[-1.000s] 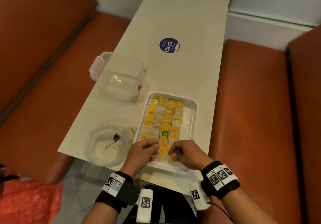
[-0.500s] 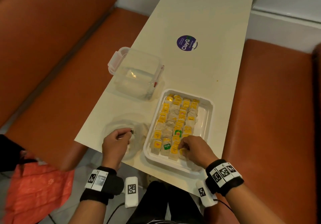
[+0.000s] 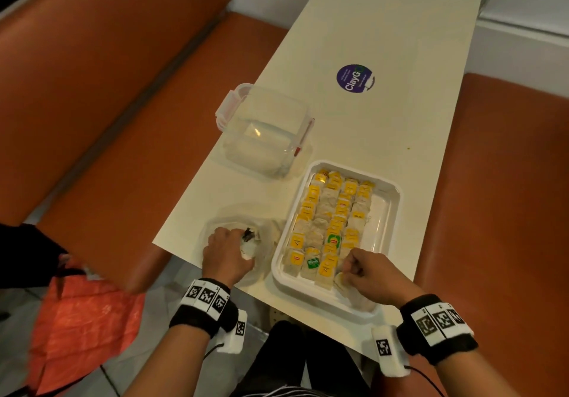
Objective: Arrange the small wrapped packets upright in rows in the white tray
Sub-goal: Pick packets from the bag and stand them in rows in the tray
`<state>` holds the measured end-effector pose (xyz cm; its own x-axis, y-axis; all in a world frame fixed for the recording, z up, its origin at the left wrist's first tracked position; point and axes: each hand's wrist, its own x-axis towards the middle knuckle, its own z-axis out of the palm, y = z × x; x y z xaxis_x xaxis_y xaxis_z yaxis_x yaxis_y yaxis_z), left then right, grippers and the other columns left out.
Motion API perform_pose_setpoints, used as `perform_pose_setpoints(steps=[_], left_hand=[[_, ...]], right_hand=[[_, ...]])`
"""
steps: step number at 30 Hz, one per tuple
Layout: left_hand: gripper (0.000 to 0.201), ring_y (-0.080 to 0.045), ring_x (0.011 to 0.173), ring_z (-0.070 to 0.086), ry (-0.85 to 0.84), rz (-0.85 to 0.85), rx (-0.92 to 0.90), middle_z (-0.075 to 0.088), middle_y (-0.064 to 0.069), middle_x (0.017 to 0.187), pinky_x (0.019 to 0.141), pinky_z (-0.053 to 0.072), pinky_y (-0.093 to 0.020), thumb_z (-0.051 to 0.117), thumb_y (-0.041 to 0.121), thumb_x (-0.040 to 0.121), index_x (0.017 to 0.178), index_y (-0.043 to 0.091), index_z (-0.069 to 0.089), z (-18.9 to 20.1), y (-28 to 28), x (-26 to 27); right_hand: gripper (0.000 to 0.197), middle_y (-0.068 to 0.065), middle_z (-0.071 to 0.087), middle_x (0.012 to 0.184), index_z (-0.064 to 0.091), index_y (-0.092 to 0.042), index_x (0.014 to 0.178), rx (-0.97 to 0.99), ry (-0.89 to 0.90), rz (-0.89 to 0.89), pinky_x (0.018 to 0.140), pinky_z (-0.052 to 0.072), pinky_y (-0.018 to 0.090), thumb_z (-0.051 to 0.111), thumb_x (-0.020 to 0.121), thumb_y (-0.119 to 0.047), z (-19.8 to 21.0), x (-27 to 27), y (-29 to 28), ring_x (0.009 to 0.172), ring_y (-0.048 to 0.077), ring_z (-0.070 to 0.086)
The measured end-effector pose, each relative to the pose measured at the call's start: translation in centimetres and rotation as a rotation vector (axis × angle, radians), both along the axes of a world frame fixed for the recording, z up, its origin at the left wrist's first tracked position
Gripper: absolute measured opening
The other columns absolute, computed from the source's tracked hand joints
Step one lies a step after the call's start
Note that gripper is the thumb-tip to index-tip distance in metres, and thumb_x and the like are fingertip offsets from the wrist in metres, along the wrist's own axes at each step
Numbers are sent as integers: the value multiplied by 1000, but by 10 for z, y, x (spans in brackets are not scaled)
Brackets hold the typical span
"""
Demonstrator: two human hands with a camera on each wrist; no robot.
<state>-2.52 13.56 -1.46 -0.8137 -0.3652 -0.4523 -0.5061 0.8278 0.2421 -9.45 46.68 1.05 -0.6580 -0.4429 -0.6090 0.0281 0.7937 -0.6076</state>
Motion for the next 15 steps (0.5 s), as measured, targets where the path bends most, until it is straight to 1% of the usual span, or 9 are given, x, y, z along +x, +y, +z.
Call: perform_pose_setpoints(steps=[2,3,4,5,8,10,12,13,15], left_hand=[[64,-30,128,48,45,2,38,50,-8,135,105,47,-42,83,34,81,139,23,59,-1,2,-2],[61,-29,128,49,65,6,86,51,-6,134,105,48,-40,84,29,81,137,22,60,-2,3,-4],[60,-27,127,51,71,6,138,51,-5,132,105,48,-39,84,24,80,135,21,61,-3,4,-6],[59,-26,126,52,63,-6,175,52,-5,132,105,49,-37,84,21,79,134,20,62,-3,6,-8],[61,-26,128,54,6,-52,204,52,-6,136,105,49,-36,83,19,77,134,16,60,-4,8,-13],[73,-26,131,53,-20,-81,199,51,-6,140,106,51,-39,87,22,73,139,16,57,-6,7,-16],[84,-26,133,52,-34,-116,175,50,-5,143,104,53,-41,90,29,68,143,18,54,-9,6,-18],[87,-26,133,52,-40,-128,161,51,-5,144,104,54,-42,91,33,66,144,19,53,-11,5,-18],[85,-27,132,52,-53,-148,124,54,-7,142,102,54,-42,91,35,66,141,18,55,-14,5,-20]], right_hand=[[10,-4,73,99,61,-30,92,-7,-48,32,71,53,21,65,91,-21,-1,0,4,84,12,67],[10,-5,74,100,60,-32,91,-16,-65,40,75,58,29,62,90,-22,-2,1,4,85,14,69],[11,-5,75,101,59,-32,90,-24,-74,49,78,59,35,59,89,-22,-2,1,4,86,16,70],[12,-5,75,102,59,-31,91,-26,-75,63,80,59,36,55,88,-20,-2,2,4,88,17,70],[19,-6,72,103,59,-28,93,-2,-55,105,78,53,27,50,94,-11,-4,1,-1,91,17,67],[21,-6,71,104,57,-31,93,37,-38,144,78,51,26,51,96,-11,-9,1,-4,92,18,65],[22,-6,70,104,57,-31,93,62,-28,171,75,49,23,51,96,-10,-11,0,-7,90,17,63],[22,-6,69,102,59,-29,95,66,-22,179,72,46,18,51,95,-8,-10,0,-8,88,15,61],[21,-7,65,98,62,-24,98,68,1,193,67,41,13,53,92,-6,-8,0,-10,85,13,58]])
